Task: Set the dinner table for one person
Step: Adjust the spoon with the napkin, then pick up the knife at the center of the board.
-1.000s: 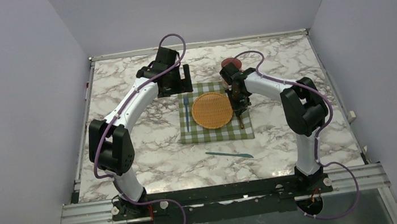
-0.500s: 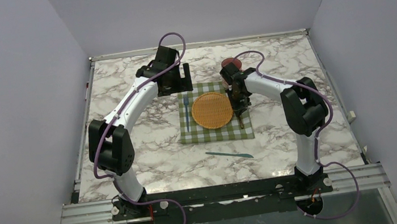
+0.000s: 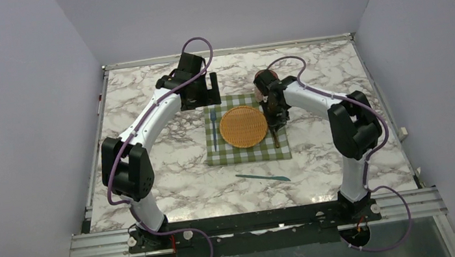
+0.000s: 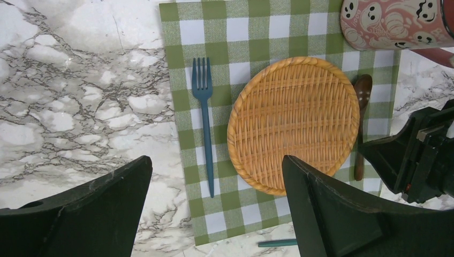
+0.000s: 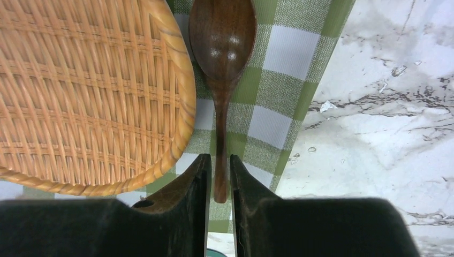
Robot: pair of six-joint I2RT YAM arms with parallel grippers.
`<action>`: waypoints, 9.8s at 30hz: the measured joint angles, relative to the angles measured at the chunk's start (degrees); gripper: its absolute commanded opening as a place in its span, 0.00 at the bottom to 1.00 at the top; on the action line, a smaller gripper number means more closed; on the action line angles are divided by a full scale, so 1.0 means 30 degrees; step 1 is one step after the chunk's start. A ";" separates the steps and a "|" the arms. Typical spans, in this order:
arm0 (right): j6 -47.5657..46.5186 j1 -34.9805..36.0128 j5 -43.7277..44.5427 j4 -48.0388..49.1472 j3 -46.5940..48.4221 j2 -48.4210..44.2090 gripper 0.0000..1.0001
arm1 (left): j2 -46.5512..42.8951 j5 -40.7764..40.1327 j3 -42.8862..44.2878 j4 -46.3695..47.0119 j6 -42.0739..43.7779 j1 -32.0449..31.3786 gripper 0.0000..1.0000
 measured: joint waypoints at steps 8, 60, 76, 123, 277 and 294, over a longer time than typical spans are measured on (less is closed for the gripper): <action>0.0087 0.0000 0.0379 -0.0102 0.0000 -0.0481 0.24 | 0.0000 0.0000 0.0000 0.0000 -0.0007 0.0000 0.94; 0.1370 0.0124 -0.0918 0.7621 -0.8429 -0.5340 0.21 | -0.0721 0.0000 -0.1384 0.0612 -0.0175 -0.0124 0.94; 0.1195 0.0211 -0.1027 0.7599 -0.7927 -0.4634 0.16 | -0.0721 0.0000 -0.1377 0.0612 -0.0226 -0.0124 0.94; 0.4138 0.0306 -0.0255 0.7016 -0.7796 -0.4590 0.20 | -0.0714 0.0007 -0.1253 0.0612 0.0044 -0.0124 0.94; 1.0433 0.0874 0.5224 -0.7111 -0.3300 -1.8010 0.30 | 0.1945 -0.4087 -0.5727 -0.0277 0.8575 -1.4236 0.79; 1.0367 0.0874 0.5945 -0.7104 -0.3147 -1.8797 0.30 | 0.2885 -0.2186 -0.4911 0.0117 0.8706 -1.4236 0.48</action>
